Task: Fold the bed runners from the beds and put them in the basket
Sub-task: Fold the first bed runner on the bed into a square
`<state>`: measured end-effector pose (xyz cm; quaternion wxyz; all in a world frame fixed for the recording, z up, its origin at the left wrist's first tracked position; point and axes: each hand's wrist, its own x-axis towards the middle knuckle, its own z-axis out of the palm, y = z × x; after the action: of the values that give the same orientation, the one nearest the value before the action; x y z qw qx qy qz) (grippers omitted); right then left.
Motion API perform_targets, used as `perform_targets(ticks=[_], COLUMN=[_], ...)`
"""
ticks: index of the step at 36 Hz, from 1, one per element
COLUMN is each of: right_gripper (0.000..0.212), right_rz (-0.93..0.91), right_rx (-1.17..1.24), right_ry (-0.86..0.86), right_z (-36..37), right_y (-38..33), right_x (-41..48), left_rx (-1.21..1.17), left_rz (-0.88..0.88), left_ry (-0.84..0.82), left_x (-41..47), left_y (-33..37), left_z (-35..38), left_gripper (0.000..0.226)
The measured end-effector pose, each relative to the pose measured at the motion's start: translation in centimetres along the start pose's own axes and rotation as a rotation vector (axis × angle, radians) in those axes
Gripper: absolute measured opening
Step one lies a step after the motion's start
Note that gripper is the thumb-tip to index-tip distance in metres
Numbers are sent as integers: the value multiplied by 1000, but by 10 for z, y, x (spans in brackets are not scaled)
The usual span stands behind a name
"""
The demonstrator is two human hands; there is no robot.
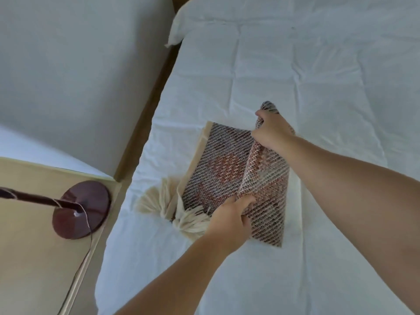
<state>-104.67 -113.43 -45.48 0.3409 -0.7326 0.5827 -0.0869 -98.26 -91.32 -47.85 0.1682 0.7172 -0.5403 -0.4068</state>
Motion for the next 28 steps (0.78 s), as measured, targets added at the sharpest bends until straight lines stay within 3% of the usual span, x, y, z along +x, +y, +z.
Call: perform_targets(ticks=[11, 19, 22, 25, 28], right_gripper=[56, 66, 72, 67, 60], right_rz=[-13, -17, -22, -83, -194], right_rx=[-88, -107, -47, -25, -244], right_ry=[-37, -123, -163, -164, -60], right_z=[102, 167, 185, 192, 192], right_y=[-83, -92, -82, -72, -58], right_x=[32, 49, 49, 39, 36], left_rx=[-128, -124, -45, 249, 395], left_rz=[-77, -130, -164, -89, 74], left_ry=[73, 10, -13, 45, 127], left_x=[-4, 4, 10, 14, 22], left_y=[-108, -168, -179, -184, -176], left_z=[-59, -65, -64, -60, -53], left_gripper=[56, 55, 52, 54, 59])
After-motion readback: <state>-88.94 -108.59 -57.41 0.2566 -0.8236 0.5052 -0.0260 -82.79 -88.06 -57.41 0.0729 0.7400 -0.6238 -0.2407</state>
